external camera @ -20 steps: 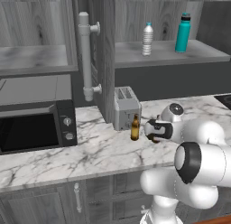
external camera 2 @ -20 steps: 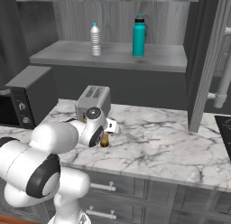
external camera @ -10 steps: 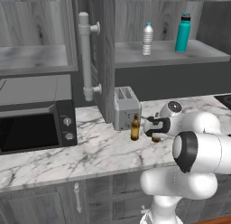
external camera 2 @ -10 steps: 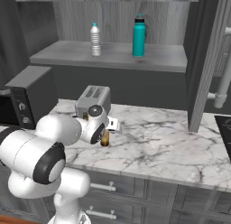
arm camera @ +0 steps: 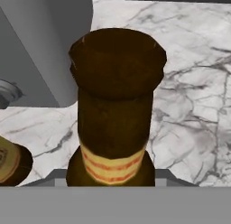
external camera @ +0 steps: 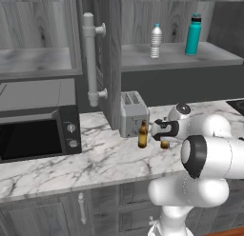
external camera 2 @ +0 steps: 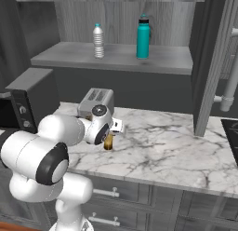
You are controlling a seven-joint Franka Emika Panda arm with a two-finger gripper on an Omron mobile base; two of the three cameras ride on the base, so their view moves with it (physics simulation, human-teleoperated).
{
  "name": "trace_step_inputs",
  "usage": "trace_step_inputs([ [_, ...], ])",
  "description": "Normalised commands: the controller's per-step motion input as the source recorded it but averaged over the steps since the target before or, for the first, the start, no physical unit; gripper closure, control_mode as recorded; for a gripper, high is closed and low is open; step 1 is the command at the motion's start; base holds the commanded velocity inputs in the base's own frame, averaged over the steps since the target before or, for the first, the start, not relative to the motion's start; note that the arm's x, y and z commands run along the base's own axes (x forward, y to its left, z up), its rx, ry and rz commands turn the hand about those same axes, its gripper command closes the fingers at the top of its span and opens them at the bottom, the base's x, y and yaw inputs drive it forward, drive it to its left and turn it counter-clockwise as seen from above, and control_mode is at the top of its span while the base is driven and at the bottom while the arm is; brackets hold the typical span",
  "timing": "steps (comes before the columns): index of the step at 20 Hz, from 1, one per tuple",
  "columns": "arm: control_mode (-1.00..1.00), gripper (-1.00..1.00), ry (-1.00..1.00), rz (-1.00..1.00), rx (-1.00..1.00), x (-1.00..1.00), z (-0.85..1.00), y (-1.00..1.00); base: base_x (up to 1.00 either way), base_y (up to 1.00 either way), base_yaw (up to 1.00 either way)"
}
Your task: Sort all alcoholic drinks to one cabinet, and non-alcoholic drinks to the other.
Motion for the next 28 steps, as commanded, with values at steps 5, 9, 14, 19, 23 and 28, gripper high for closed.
trace_step_inputs([
  [5, -1.00, 1.00, -0.07, 0.01, -0.01, -0.06, 0.10, 0.00, 0.00, 0.00, 0.00],
  [9, -1.00, 1.00, -0.14, 0.02, -0.03, -0.13, 0.36, 0.00, 0.00, 0.00, 0.00],
  [14, -1.00, 1.00, -0.14, 0.01, -0.04, -0.23, 0.51, 0.00, 0.00, 0.00, 0.00],
  [19, -1.00, 1.00, -0.05, 0.00, -0.01, -0.28, 0.51, 0.00, 0.00, 0.00, 0.00],
  [23, -1.00, 1.00, 0.00, 0.00, 0.00, -0.33, 0.49, 0.00, 0.00, 0.00, 0.00],
  [28, -1.00, 1.00, 0.00, 0.00, 0.00, -0.30, 0.51, 0.00, 0.00, 0.00, 0.00],
])
